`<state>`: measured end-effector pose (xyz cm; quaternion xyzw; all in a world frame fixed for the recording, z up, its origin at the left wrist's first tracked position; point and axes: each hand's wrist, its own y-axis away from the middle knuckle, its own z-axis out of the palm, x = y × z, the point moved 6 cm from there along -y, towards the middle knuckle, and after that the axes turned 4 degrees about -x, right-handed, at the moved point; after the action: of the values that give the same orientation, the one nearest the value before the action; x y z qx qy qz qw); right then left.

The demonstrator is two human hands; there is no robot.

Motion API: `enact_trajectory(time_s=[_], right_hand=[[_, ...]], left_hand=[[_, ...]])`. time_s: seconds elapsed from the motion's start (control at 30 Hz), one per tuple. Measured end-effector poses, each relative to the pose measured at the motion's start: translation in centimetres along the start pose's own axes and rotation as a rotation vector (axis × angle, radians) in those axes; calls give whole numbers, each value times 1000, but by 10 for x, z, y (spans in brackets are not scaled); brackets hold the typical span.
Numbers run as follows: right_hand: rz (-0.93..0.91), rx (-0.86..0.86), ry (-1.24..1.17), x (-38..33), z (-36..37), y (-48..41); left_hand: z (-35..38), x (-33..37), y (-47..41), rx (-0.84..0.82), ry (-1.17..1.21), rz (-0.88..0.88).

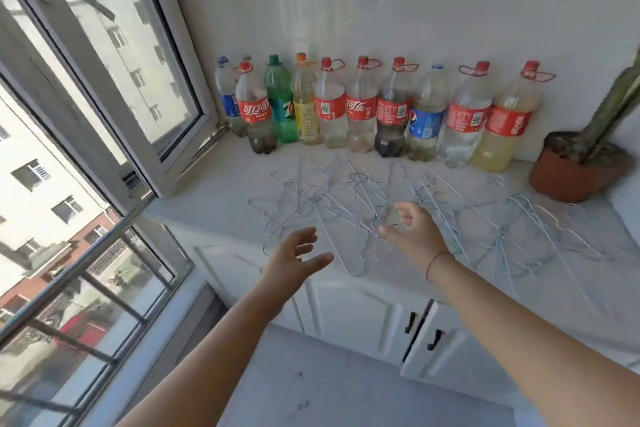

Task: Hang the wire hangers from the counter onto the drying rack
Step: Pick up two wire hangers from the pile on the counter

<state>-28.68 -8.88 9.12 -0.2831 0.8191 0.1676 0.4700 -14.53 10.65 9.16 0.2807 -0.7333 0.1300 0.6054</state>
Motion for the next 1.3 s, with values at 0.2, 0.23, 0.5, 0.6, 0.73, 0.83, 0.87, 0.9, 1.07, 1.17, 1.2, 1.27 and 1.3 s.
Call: enact_trajectory(time_s=[0.2, 0.23, 0.5, 0.6, 0.73, 0.83, 0.87, 0.9, 1.07, 1.17, 1.2, 1.27, 1.3], right_hand=[[160, 55, 30, 63, -7, -63], [190, 71, 32, 73, -11, -71], [405, 193, 61, 151, -64, -105], [468, 240, 72, 177, -89, -110], [487, 225, 110, 201, -110, -117], [450, 86, 177, 212, -110, -127], [429, 26, 209, 214, -108, -129], [407, -30, 242, 215, -105, -132], [235, -265, 375, 216, -84, -141], [118, -363, 480, 217, -68, -143], [95, -377, 491, 217, -62, -142], [56, -392, 515, 216, -51, -140], [32, -392, 540, 214, -46, -140]], left_hand=[[16, -18, -78, -24, 8, -61], [19, -21, -92, -39, 2, -72], [79, -8, -196, -206, -34, -79], [111, -7, -226, -272, -57, -95], [145, -14, -247, -310, -62, -130], [162, -20, -255, -303, -51, -165], [166, -23, -256, -289, -46, -181], [170, -26, -256, -271, -42, -195], [185, -41, -248, -164, -31, -259], [190, -51, -237, -84, -25, -306], [191, -54, -232, -57, -26, -316], [193, -61, -220, -2, -4, -340], [193, -64, -212, 27, 13, -354]])
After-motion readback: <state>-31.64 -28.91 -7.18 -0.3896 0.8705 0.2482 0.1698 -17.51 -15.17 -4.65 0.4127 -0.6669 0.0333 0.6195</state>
